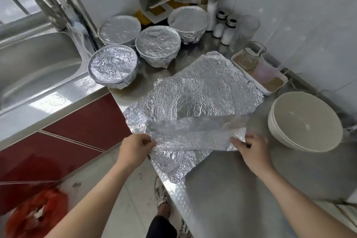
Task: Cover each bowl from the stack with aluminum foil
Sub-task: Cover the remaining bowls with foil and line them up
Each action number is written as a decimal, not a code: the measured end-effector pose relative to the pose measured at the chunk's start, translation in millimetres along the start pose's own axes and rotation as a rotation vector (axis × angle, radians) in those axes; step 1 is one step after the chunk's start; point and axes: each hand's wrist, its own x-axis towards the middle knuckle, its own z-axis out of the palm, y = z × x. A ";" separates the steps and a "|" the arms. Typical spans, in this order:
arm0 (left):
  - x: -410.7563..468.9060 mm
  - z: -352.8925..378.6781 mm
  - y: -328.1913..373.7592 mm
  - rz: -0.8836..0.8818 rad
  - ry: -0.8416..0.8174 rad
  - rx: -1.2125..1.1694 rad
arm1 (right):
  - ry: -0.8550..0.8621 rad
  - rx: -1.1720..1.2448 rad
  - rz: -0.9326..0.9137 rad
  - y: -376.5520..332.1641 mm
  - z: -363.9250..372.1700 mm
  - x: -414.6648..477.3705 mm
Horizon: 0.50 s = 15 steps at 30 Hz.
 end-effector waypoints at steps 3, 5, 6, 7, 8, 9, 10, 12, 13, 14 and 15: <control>-0.6 2.6 3.4 -0.041 0.031 -0.008 | 0.035 -0.212 0.033 -11.4 3.8 -2.2; -0.7 4.4 6.9 -0.053 0.048 0.004 | 0.045 -0.303 0.037 -17.1 3.9 -2.9; -1.3 5.3 9.1 -0.059 0.059 0.013 | 0.057 -0.329 0.027 -18.0 5.1 -3.2; -1.8 6.2 10.5 -0.069 0.065 0.028 | 0.059 -0.360 0.031 -17.8 5.9 -2.7; -2.3 6.4 12.3 -0.078 0.068 0.045 | 0.058 -0.391 0.034 -15.5 7.6 -1.8; -2.3 7.3 12.6 -0.082 0.073 0.055 | 0.055 -0.427 0.034 -14.6 8.8 -1.5; -2.7 7.4 14.0 -0.084 0.078 0.066 | 0.054 -0.451 0.045 -12.6 10.5 -0.8; -3.6 8.3 15.5 -0.074 0.096 0.075 | 0.045 -0.475 0.056 -9.0 13.9 -0.5; -3.5 9.3 15.1 -0.067 0.104 0.076 | 0.036 -0.482 0.065 -7.7 14.9 -0.2; -3.3 9.4 15.9 -0.065 0.109 0.081 | 0.027 -0.481 0.082 -6.7 15.8 -0.1; -3.7 9.7 16.1 -0.069 0.108 0.088 | 0.021 -0.480 0.102 -6.0 17.0 -0.8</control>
